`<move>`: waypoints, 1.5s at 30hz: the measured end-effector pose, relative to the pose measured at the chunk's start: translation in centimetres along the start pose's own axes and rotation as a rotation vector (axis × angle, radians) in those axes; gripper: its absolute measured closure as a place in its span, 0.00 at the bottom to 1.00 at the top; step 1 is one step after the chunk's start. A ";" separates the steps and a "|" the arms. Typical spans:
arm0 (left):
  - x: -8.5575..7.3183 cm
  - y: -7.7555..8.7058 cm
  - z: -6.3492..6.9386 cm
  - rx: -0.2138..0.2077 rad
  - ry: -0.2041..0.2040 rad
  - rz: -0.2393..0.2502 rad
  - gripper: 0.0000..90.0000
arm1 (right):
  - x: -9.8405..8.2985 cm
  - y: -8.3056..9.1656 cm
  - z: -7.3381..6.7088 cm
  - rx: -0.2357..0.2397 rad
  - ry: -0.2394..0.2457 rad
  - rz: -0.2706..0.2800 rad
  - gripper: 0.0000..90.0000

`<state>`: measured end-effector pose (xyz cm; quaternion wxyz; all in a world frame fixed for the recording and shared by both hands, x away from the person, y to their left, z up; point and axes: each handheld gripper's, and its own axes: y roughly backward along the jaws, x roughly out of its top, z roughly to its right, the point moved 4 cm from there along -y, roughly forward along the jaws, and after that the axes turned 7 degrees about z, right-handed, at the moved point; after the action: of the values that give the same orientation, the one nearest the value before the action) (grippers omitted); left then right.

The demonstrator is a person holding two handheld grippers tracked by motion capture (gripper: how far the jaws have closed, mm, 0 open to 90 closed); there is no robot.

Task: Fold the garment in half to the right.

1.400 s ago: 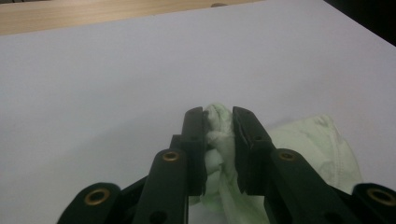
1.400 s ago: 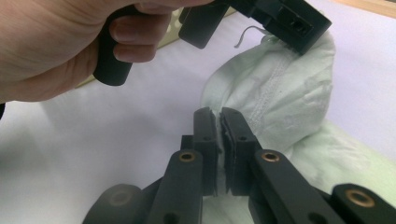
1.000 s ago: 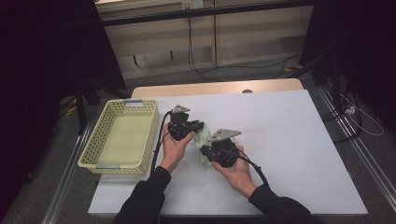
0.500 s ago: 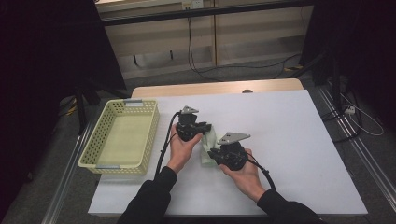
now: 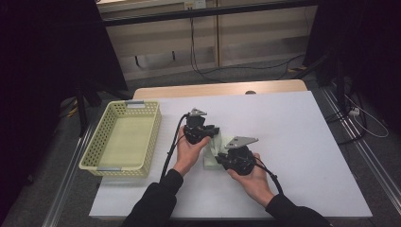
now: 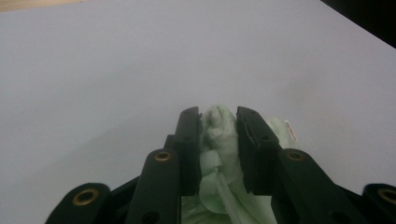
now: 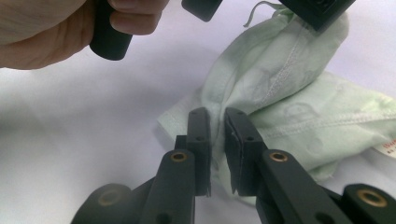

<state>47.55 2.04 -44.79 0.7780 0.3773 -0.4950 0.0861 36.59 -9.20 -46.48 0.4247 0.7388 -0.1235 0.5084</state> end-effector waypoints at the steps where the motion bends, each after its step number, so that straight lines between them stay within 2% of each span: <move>1: 0.0 -0.2 0.2 -0.002 0.001 0.002 0.78 | 0.0 0.1 0.0 -0.002 -0.002 0.001 0.90; 5: -0.1 -0.5 0.5 -0.011 -0.010 -0.015 0.77 | -0.3 0.2 0.2 -0.002 -0.002 -0.006 0.89; 6: 0.0 -0.6 0.7 -0.015 0.001 -0.007 0.76 | -0.3 0.3 0.2 -0.002 -0.003 -0.007 0.89; 13: 0.2 -0.9 1.4 -0.030 -0.020 -0.022 0.75 | -0.6 0.7 0.4 -0.004 -0.001 -0.014 0.90; 19: 0.2 -1.2 1.9 -0.048 -0.024 -0.023 0.82 | -0.7 1.0 0.4 0.006 0.000 -0.012 0.96; 30: 0.1 -2.0 2.7 -0.071 -0.015 -0.025 0.86 | -0.9 1.3 0.5 0.008 0.000 -0.017 1.00; 32: 0.1 -2.2 2.9 -0.070 -0.026 -0.033 0.86 | -0.9 1.4 0.6 0.008 0.001 -0.014 1.00; 37: -0.2 -2.9 3.1 -0.070 -0.024 -0.042 0.85 | -1.2 1.6 0.7 0.006 -0.001 -0.023 1.00; 39: -0.4 -3.1 3.3 -0.075 -0.017 -0.041 0.83 | -1.4 1.7 0.8 0.006 -0.004 -0.030 1.00; 45: -0.8 -3.7 3.7 -0.084 -0.031 -0.061 0.82 | -2.3 1.8 1.4 -0.009 -0.012 -0.056 1.00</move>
<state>46.46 -2.86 -46.45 0.7877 0.3603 -0.4985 0.0358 35.40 -11.91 -47.71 0.4413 0.7431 -0.1077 0.4914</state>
